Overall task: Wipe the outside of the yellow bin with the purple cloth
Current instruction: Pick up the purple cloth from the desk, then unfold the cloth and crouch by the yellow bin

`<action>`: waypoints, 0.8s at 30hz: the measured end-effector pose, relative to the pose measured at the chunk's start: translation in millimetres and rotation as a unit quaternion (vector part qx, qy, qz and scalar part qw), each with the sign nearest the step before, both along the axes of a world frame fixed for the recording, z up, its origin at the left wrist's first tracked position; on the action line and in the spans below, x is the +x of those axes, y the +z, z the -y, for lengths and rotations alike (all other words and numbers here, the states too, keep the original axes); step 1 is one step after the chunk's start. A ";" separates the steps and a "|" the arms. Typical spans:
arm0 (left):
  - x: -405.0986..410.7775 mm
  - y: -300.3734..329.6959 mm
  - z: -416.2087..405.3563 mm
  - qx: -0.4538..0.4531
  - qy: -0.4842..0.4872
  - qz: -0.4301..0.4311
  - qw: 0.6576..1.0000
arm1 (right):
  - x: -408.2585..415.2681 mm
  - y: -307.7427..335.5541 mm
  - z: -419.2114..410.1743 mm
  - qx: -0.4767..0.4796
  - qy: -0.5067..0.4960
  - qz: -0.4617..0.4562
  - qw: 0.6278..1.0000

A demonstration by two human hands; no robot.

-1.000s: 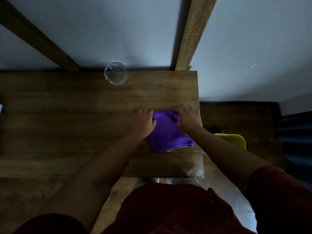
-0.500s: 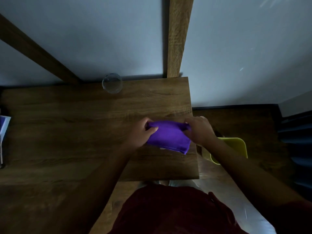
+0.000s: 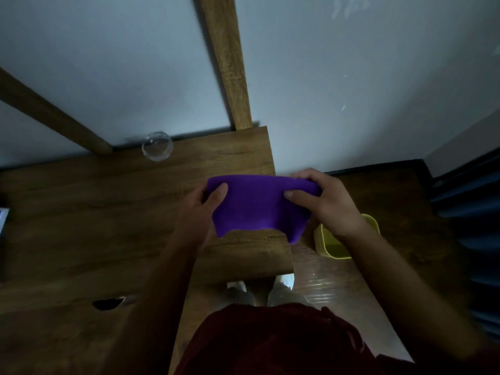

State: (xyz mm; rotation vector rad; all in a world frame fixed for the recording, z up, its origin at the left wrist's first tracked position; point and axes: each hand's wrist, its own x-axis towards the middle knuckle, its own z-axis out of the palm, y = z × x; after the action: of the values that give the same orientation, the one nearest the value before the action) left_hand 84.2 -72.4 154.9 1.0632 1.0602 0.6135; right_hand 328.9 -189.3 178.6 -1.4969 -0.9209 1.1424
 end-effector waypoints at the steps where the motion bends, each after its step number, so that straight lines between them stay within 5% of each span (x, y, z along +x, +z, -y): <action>1: 3.4 7.9 5.6 -0.009 -0.009 0.012 1.000 | -0.5 9.7 8.3 0.016 -0.020 -0.056 0.998; 5: 16.3 32.0 28.3 -0.021 -0.071 0.034 0.997 | -10.7 31.3 45.2 0.072 -0.081 -0.208 0.972; 12: 26.6 63.5 72.7 0.019 -0.106 0.098 0.989 | -52.4 33.5 119.8 0.144 -0.162 -0.262 0.940; 24: -10.0 65.9 167.2 0.135 -0.234 0.102 0.957 | -116.8 55.0 267.3 0.151 -0.268 0.012 0.952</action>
State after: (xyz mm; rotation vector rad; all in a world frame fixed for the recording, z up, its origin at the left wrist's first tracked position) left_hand 74.2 -239.6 220.8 1.4016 0.5209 0.4752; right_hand 212.1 -456.6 233.6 -1.3893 -0.6125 0.5602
